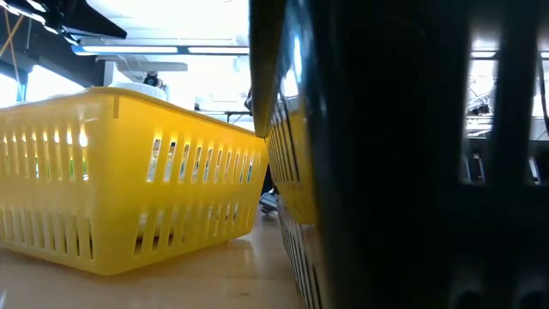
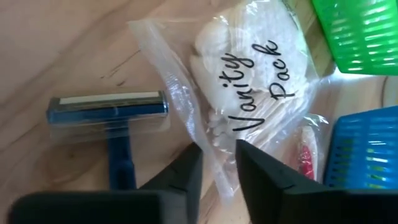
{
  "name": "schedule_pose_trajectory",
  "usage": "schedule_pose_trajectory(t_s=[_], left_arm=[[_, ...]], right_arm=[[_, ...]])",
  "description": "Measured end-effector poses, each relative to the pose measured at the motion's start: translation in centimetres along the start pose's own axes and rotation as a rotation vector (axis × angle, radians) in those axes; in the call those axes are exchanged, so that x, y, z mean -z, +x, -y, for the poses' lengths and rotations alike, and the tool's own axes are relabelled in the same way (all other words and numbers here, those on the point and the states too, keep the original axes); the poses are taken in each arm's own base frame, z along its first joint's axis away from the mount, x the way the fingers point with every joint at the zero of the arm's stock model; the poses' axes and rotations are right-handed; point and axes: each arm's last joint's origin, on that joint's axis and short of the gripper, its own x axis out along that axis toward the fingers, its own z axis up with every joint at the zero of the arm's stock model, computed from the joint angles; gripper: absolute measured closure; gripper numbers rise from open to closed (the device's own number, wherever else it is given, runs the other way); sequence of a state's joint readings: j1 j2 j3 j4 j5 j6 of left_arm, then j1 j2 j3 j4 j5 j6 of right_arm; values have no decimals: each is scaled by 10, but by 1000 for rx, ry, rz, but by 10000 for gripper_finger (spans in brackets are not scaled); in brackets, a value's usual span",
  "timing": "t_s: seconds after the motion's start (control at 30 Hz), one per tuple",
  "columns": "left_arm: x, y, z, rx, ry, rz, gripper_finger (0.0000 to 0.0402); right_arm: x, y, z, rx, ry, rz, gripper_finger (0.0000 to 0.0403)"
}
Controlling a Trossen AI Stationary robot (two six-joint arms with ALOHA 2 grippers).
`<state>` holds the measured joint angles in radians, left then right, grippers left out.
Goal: Pick & Place Travel size toiletries
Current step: Put the white cotton pack into the yellow bin
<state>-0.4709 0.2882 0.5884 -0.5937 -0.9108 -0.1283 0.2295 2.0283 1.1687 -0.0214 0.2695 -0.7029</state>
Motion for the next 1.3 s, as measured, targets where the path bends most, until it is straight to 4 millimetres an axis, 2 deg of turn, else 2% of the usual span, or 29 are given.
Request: schedule_pose_trajectory(t_s=[0.23,0.47,0.63,0.73,1.03,1.13,1.3], left_arm=[[0,0,0,2,2,-2,401],[0,0,0,2,2,-2,401],[0,0,0,4,1,-1,401],[0,0,0,4,1,-1,401],[-1,0,0,6,-16,5,401],[-2,0,1,8,-27,14,401],[-2,0,1,8,-27,14,401]], right_arm=[[0,0,1,15,4,-2,392],[-2,-5,6,118,13,-47,399],[-15,-27,14,154,28,19,399],[-25,-47,18,172,38,68,399],[-40,-108,43,232,239,258,399],[-40,-117,50,247,279,283,399],[-45,-120,53,243,295,365,399]])
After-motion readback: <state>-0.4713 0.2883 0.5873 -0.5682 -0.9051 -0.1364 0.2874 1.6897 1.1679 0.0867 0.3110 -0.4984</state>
